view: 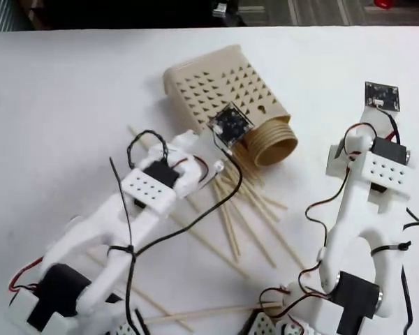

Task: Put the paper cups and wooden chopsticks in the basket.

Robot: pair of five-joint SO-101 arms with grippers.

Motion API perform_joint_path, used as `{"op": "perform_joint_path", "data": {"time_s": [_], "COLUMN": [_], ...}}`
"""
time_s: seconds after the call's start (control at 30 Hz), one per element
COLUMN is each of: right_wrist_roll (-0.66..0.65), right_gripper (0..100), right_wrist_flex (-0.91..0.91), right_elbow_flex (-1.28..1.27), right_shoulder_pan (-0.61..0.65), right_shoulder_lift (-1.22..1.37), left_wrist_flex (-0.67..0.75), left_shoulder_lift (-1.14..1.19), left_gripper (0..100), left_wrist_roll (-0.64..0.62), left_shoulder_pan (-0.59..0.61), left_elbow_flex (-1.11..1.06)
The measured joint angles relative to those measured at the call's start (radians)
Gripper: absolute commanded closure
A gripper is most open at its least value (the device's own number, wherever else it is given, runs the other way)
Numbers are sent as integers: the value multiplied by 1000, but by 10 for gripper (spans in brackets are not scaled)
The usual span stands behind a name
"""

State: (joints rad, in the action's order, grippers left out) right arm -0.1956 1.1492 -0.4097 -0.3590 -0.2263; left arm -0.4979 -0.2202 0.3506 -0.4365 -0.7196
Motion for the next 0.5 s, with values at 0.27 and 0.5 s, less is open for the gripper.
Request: {"op": "perform_joint_path", "data": {"time_s": [0.27, 0.5], "right_wrist_roll": [0, 0], "right_gripper": [974, 974], "right_wrist_flex": [0, 0], "right_elbow_flex": [0, 0], "right_shoulder_pan": [0, 0], "right_shoulder_lift": [0, 0], "left_wrist_flex": [0, -78], "left_shoulder_lift": [-3, -114], "left_gripper": [977, 977], "left_wrist_roll": [-66, -69], "left_shoulder_pan": [5, 20], "left_elbow_flex": [0, 0]}}
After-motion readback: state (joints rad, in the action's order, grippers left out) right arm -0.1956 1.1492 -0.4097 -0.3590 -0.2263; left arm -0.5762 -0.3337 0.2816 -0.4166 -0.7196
